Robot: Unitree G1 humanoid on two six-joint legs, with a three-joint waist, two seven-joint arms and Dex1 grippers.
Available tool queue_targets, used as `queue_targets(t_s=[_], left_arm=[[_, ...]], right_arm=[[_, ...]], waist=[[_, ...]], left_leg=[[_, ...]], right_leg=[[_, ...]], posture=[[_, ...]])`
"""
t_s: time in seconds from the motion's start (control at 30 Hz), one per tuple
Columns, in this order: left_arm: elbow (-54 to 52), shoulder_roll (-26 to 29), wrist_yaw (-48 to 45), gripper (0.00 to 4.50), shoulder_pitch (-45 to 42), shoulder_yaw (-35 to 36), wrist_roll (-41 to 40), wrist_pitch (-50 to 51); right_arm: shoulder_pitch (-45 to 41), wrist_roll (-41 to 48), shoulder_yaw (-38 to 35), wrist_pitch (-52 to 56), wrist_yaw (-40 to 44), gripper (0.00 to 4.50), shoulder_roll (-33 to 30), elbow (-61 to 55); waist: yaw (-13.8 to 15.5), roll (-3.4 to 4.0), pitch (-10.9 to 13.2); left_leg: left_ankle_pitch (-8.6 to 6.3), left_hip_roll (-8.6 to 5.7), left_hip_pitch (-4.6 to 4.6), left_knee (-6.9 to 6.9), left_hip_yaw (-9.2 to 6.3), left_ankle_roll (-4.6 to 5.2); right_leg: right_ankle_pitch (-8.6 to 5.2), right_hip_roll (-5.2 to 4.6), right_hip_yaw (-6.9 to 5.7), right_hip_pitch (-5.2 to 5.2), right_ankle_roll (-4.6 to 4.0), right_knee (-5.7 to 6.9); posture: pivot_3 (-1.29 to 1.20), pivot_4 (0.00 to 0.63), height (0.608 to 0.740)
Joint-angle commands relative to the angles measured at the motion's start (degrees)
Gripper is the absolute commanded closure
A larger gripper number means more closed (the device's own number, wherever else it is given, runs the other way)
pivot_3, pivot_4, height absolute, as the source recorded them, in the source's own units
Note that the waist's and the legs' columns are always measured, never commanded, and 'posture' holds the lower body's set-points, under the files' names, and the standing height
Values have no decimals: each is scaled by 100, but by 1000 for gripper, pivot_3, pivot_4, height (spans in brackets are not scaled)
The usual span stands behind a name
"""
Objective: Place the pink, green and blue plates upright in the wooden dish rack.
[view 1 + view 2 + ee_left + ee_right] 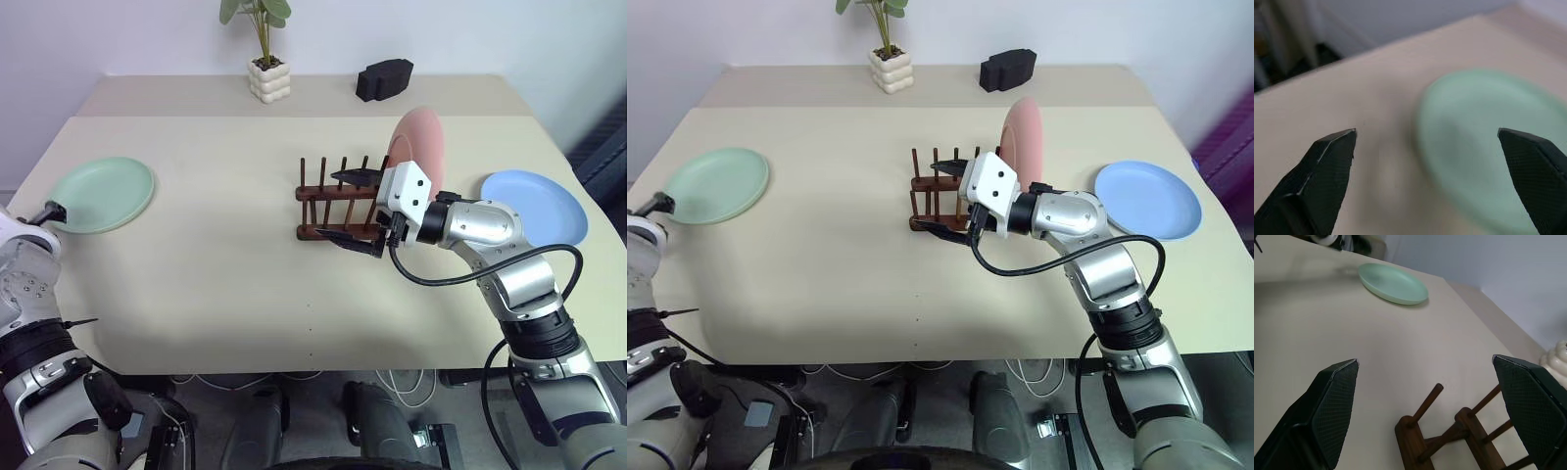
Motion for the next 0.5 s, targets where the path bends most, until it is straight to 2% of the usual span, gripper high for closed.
queue_targets(t_s=[0.03, 0.23, 0.33, 0.4, 0.5], left_arm=[[711, 216, -172, 10, -429, -55, 52, -160], [2160, 413, -495, 10, -1118, -313, 250, -537], [2451, 360, -511, 856, -1305, -370, 265, -658], [2474, 325, -514, 1760, -1349, -376, 252, -735], [2366, 269, -541, 3383, -1343, -388, 222, -835]], right_arm=[[-71, 9, -123, -56, -27, 0, 58, -181], [-74, -16, -133, -43, -38, 0, 54, -182], [-40, -46, -156, -75, -47, 0, 33, -173], [-23, -62, -170, -83, -49, 0, 26, -168], [8, -76, -189, -98, -52, 0, 13, -166]], waist=[[6, -2, -1], [-22, -2, -1], [-27, -2, -1], [-28, -2, -1], [-22, -2, -1]], left_leg=[[0, -1, 0, 2, 0, 0], [1, -3, 0, 0, 1, -1], [1, -2, 1, -3, 1, -1], [1, -1, 2, -3, 1, -1], [1, 0, 1, -3, 0, -2]], right_leg=[[0, 0, -2, 2, 0, 0], [0, 1, -4, 0, 0, 2], [0, 1, -2, -2, 0, 3], [1, 1, -2, -2, 1, 3], [1, 0, -2, -2, 1, 3]], posture=[[0, 150, 730], [0, 150, 730], [0, 150, 730], [0, 150, 730], [0, 150, 730]])
